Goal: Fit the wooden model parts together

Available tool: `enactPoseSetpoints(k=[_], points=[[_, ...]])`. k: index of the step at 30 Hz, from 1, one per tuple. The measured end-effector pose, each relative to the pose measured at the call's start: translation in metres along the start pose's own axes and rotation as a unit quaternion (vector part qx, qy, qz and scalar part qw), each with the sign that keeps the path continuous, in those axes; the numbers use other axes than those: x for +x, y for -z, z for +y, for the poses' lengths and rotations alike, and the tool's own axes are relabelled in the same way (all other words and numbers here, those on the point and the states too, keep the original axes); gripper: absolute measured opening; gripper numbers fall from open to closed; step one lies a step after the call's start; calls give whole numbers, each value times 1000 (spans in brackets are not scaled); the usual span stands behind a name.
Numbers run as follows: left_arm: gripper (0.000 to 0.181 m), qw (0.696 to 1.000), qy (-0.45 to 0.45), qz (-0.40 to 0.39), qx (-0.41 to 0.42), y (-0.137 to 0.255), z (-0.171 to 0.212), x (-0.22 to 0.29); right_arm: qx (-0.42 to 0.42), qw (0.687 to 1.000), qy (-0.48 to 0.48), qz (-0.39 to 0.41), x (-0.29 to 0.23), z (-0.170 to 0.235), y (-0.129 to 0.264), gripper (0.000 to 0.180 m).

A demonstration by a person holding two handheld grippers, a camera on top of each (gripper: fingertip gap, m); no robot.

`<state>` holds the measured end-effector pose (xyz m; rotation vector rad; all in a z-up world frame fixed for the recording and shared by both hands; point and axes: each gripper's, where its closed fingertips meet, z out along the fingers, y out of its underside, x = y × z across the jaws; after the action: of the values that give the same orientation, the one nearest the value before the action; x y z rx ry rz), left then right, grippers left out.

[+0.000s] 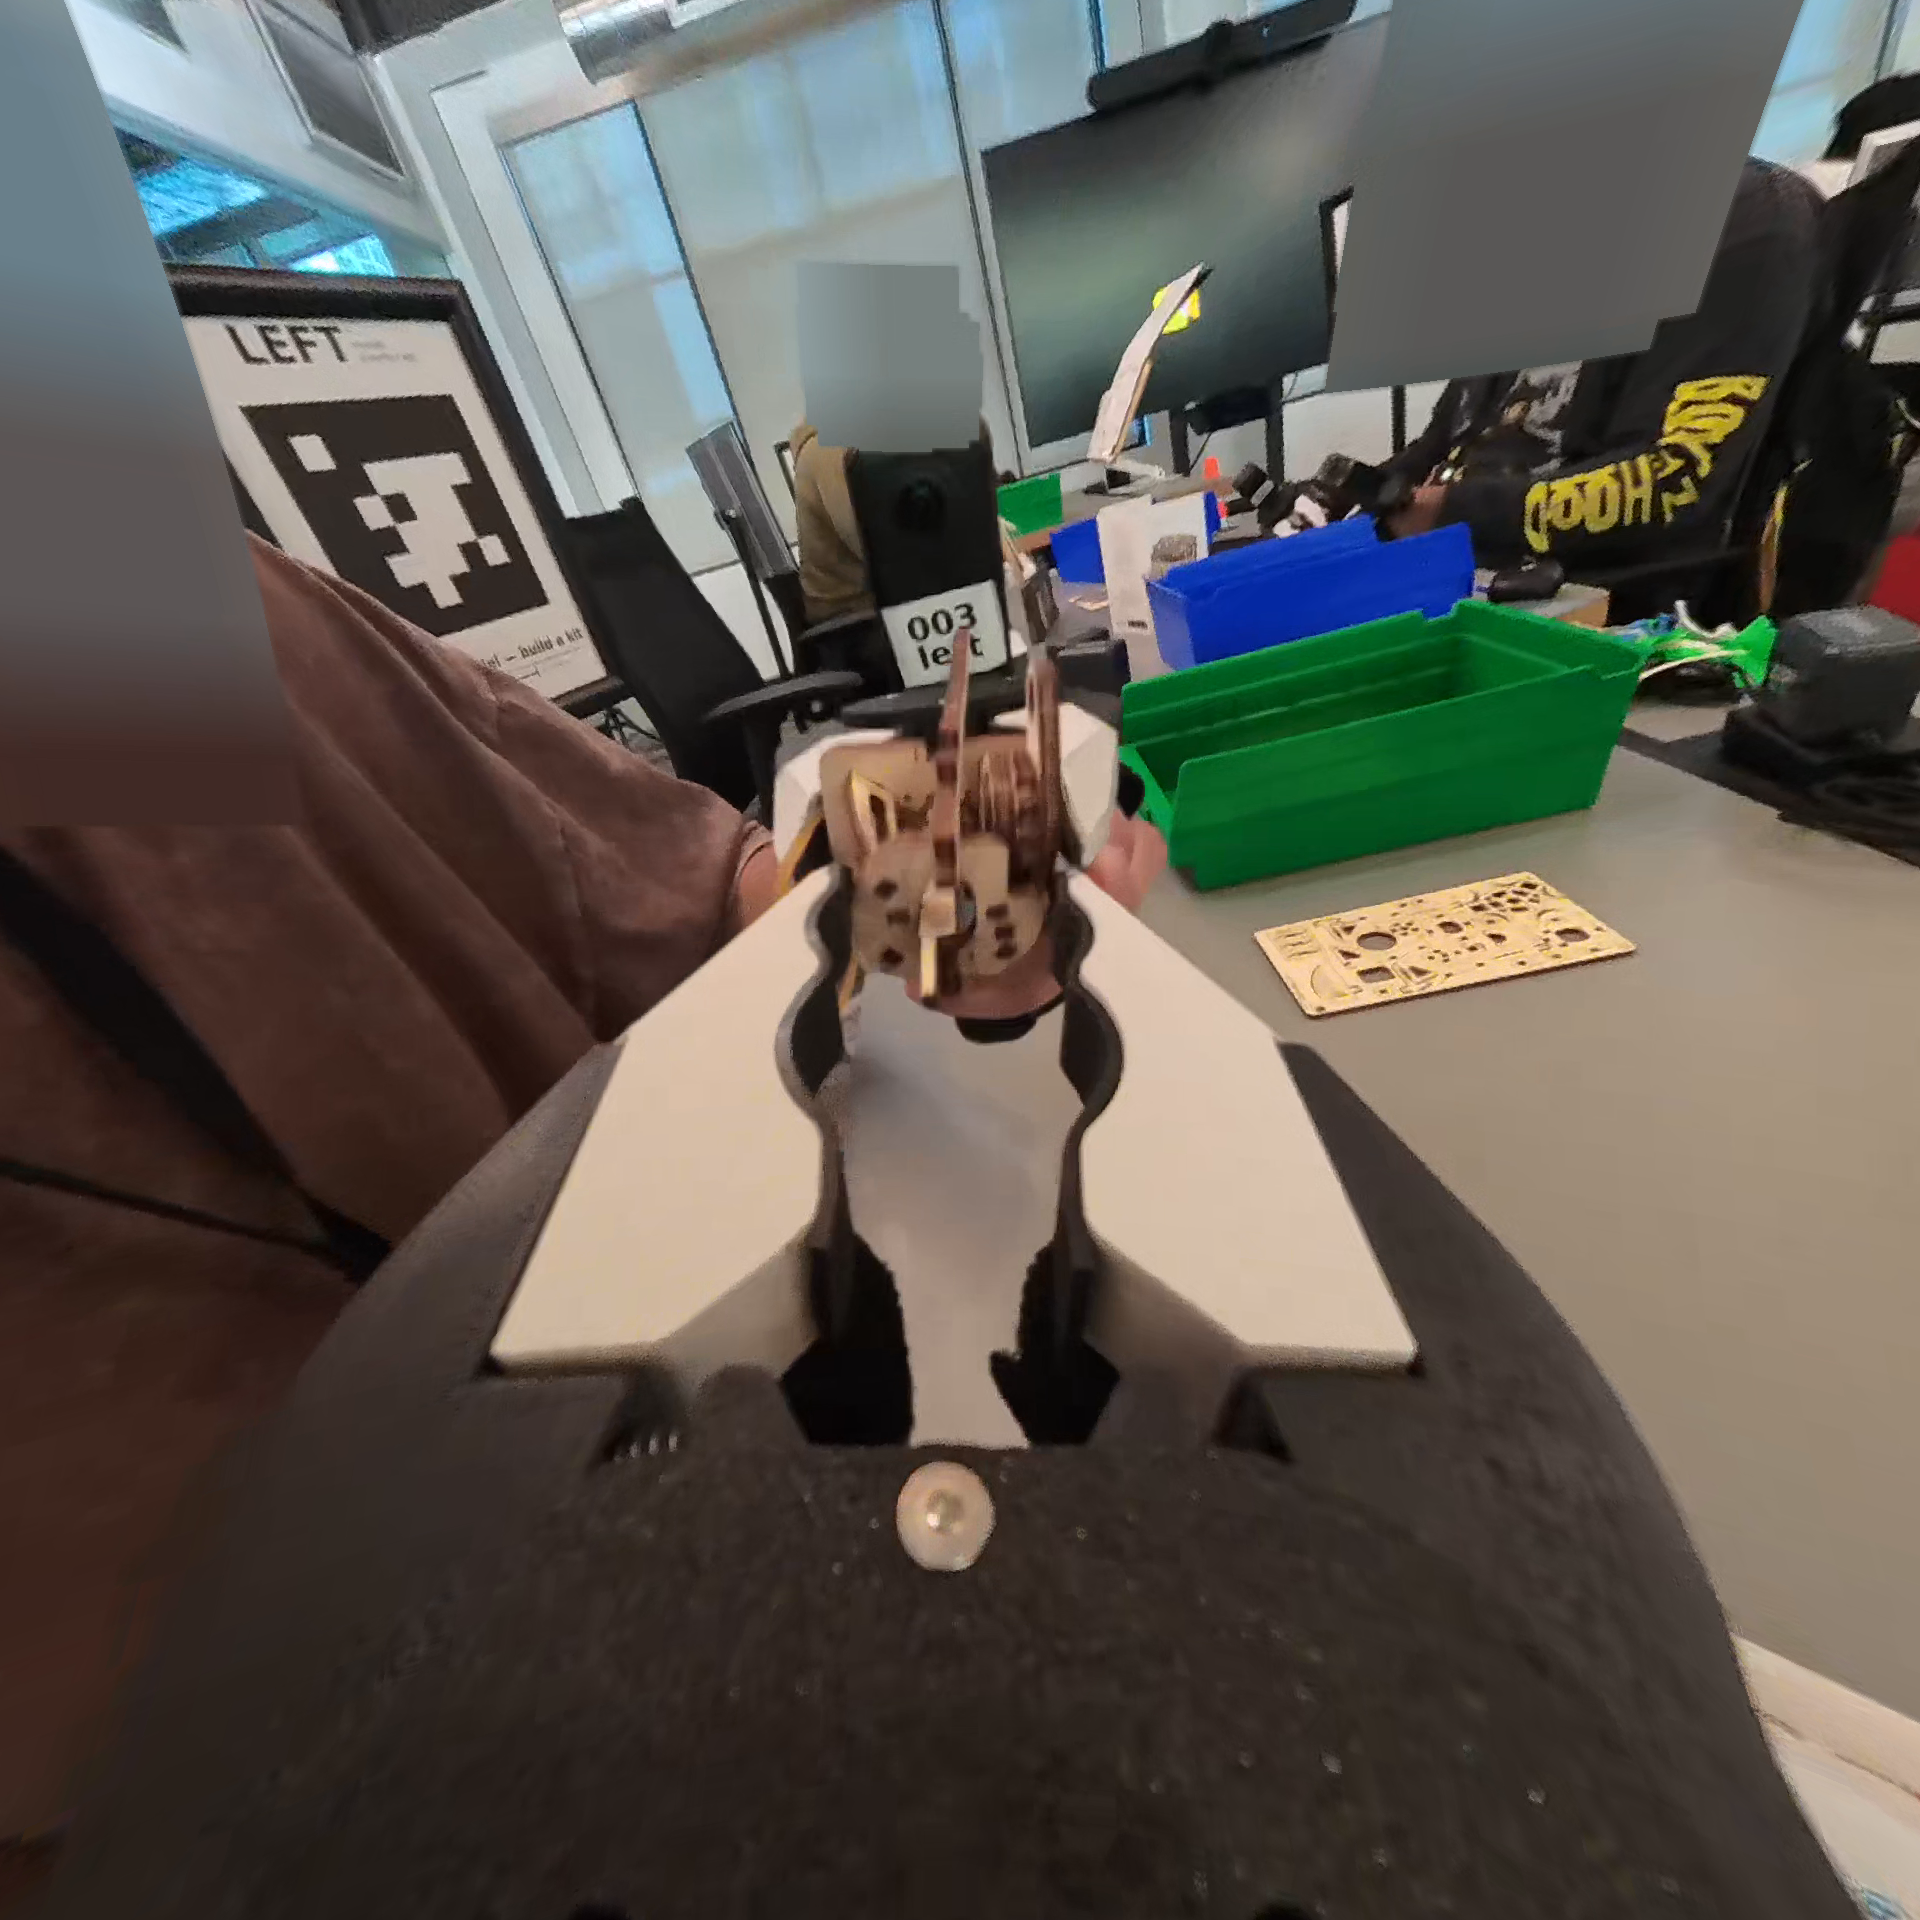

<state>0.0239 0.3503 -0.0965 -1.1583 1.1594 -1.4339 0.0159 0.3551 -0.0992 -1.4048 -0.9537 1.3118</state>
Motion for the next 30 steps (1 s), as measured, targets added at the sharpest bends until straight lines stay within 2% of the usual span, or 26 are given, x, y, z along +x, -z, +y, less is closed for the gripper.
enactPoseSetpoints(k=[4, 9, 13, 17, 21, 27, 28, 30], points=[[48, 1000, 15, -9, 7, -1, 0, -5, 17, 1000, 0, 9, 4, 1, 1, 36], [49, 999, 5, -35, -22, -3, 6, -12, 22, 999, -41, 0, 12, 2, 4, 35], [49, 997, -6, -63, -37, 0, 8, -20, 33, 999, -37, 15, 21, 1, 12, 35], [49, 996, 5, -84, -30, 15, -1, -31, 18, 999, -16, 39, 30, -1, 24, 36], [47, 996, 45, -68, -22, 25, -8, -35, -19, 999, -2, 37, 29, 3, 30, 36], [37, 993, 17, -97, -65, 28, -4, -42, -55, 998, 5, 42, 29, 12, 29, 36], [30, 992, 2, -100, -70, 33, -9, -42, -58, 997, 9, 49, 31, 13, 29, 36], [24, 992, -18, -76, -101, 38, -12, -33, -71, 996, 13, 52, 32, 16, 27, 36]])
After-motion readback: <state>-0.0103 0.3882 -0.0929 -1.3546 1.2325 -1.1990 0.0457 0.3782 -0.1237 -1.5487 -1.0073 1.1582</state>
